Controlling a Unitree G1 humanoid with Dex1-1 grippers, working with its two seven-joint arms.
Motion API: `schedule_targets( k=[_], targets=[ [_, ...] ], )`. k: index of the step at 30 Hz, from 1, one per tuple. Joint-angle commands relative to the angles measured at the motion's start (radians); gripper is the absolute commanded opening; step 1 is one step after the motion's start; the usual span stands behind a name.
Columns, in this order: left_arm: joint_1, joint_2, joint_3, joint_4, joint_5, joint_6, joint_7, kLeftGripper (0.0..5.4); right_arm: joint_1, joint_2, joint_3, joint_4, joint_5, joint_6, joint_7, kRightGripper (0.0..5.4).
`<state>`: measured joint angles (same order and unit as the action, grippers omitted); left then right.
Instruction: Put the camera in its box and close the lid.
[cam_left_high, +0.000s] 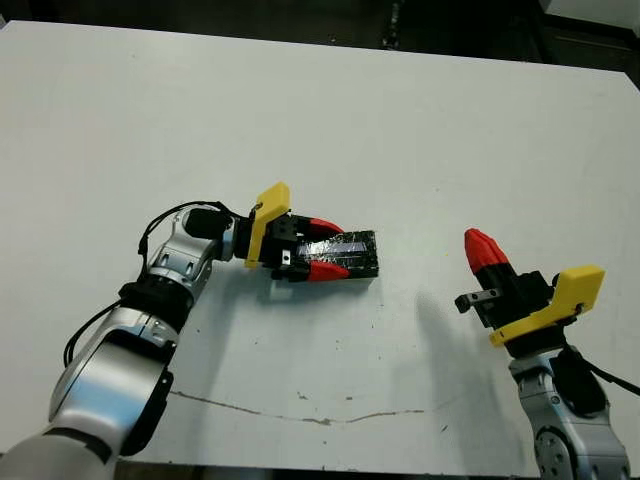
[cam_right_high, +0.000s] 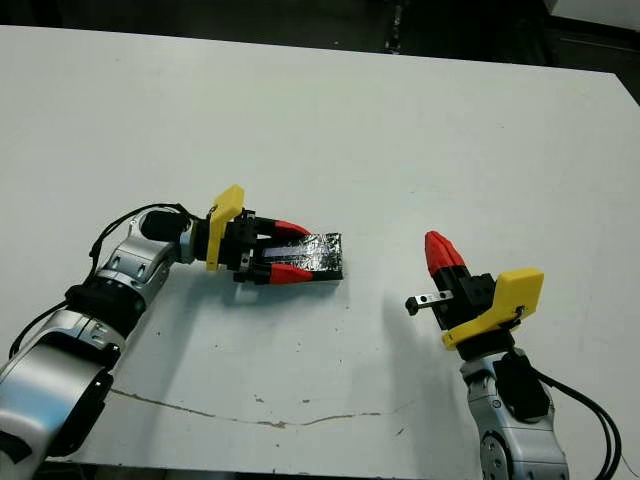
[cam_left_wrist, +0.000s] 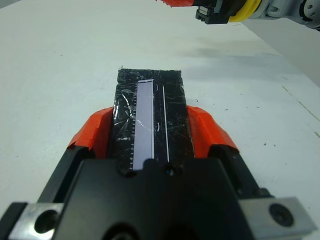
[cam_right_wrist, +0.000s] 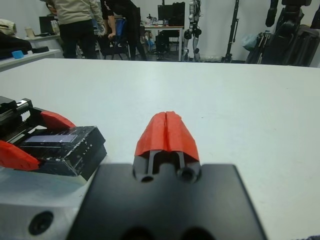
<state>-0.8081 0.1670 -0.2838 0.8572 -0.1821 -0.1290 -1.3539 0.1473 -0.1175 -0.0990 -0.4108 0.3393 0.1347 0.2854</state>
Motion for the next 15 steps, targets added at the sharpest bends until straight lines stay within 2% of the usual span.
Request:
schedule_targets(
  k=[1,4,6,8,15],
  targets=[
    [0.024,-0.099,-0.074,0.048,0.077,0.024,0.006,3.15,0.014,-0.009,-0.009,0.009,0.002,-0.003,-0.002,0.0],
    [0.028,-0.095,-0.086,0.034,0.108,0.006,0.037,3.15,0.017,-0.008,-0.005,0.006,-0.007,-0.008,-0.006,0.0],
    [0.03,-0.09,-0.092,0.014,0.123,0.055,0.065,3.15,0.018,-0.008,-0.006,0.005,-0.004,-0.003,-0.006,0.0],
    [0.04,-0.079,-0.096,-0.022,0.138,0.082,0.093,3.52,0.019,-0.007,-0.006,0.001,-0.002,0.004,-0.009,0.0],
    [0.072,-0.053,-0.085,-0.077,0.177,0.068,0.142,4.45,0.019,-0.013,-0.005,-0.001,-0.001,0.011,-0.01,0.0]
  ],
)
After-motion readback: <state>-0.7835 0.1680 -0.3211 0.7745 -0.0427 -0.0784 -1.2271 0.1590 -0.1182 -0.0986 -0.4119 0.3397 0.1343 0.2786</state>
